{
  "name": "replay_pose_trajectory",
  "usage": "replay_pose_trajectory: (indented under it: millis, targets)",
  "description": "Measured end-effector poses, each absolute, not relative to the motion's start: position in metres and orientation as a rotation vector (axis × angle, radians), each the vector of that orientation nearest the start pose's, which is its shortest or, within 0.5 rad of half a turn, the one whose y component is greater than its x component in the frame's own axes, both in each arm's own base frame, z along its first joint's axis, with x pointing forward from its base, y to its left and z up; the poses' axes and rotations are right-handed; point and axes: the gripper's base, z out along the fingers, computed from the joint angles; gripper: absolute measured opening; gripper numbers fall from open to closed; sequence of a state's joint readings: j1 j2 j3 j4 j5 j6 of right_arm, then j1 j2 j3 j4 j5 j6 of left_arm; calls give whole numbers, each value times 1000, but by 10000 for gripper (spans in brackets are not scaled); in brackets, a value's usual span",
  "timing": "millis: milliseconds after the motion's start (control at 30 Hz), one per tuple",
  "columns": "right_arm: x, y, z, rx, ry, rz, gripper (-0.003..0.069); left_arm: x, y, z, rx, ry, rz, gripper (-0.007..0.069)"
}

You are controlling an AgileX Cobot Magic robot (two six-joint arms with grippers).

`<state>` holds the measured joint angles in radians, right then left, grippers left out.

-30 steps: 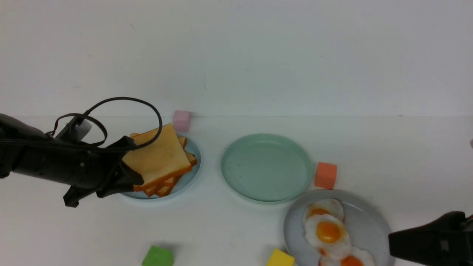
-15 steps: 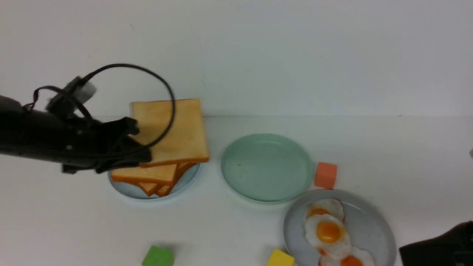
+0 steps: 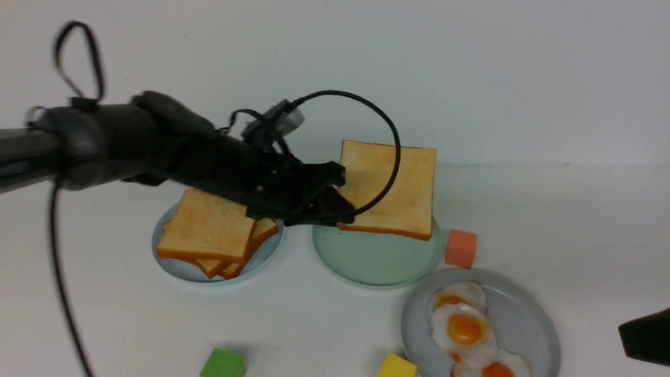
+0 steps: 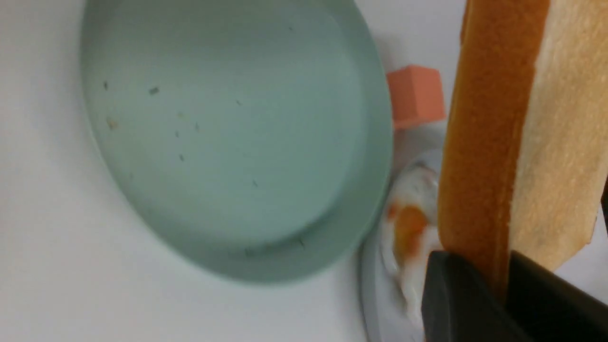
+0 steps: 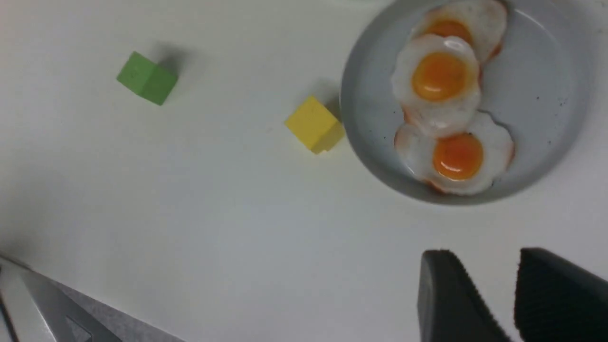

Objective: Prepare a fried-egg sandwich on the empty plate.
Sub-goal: Use the left arm to put a slice of bread into the empty plate in the middle

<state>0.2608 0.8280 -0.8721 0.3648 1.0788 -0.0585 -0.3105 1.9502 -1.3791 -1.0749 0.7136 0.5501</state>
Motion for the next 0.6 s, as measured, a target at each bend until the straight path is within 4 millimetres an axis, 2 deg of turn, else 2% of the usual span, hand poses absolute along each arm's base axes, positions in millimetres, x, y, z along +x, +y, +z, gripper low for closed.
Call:
replay_pose_trajectory:
  millis: [100,233,333,467,600]
  targets:
    - [123,62,343,-315,2495,550,241,402,-184,197,129,2537,-1058,85]
    - [123,62,342,-317,2498,545,241,413,-186,177,82,2570,-1055,85]
    - [123,62,342,-319,2500,540,241,418,-187,154,29,2615,-1045,85]
    - [123,62,342,-319,2500,540,241,420,-186,144,-19,2631,-1024,85]
    - [123,62,342,-319,2500,540,241,421,-185,143,-26,2634,-1013,95]
